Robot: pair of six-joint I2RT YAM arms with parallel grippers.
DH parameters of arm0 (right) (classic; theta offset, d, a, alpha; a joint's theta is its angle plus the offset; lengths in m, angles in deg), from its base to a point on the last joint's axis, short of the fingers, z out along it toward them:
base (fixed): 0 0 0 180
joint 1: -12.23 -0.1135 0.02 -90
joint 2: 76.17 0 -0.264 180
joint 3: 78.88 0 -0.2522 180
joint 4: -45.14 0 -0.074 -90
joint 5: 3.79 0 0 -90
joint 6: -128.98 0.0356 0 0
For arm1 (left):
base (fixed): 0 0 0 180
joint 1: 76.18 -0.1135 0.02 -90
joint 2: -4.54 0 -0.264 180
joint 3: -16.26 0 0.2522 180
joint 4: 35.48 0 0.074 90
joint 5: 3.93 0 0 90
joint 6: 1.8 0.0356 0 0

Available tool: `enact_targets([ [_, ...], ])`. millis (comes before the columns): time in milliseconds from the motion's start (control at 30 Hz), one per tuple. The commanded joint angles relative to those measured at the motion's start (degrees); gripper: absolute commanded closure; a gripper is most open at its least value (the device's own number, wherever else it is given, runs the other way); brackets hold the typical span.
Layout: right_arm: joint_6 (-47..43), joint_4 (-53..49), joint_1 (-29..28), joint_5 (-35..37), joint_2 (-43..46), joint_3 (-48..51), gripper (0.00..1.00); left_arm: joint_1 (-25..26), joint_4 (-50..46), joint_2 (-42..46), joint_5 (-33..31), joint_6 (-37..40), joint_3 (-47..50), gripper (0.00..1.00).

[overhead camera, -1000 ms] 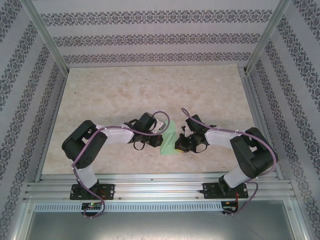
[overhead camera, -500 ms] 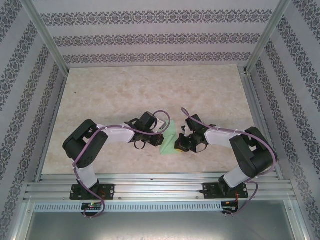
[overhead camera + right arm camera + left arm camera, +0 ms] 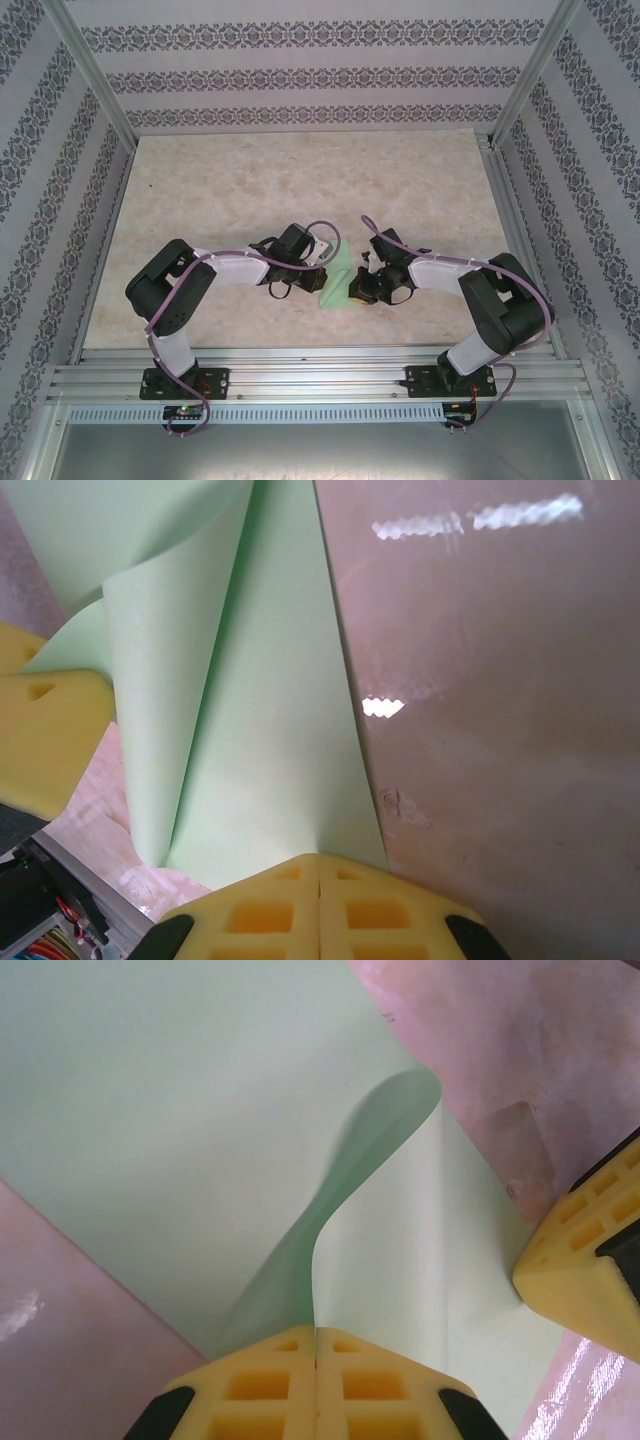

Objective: Fold a paper plane with a square sheet of paper (fold left side to right side)
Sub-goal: Fold the triangle a second time at the center of the table.

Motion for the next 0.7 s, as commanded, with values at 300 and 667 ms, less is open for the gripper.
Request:
enact_targets([
  [300,-0.67,-1.0,-0.17,3.5,2.26,-0.59,0.85,-0.78,0.77,-0.08,-0.9,1.43,1.63,0.94],
  [667,2.82,3.07,-0.55,2.5,5.75,-3.52,0.85,-0.77,2.21,-0.36,0.07,1.0,2.27,0.93],
])
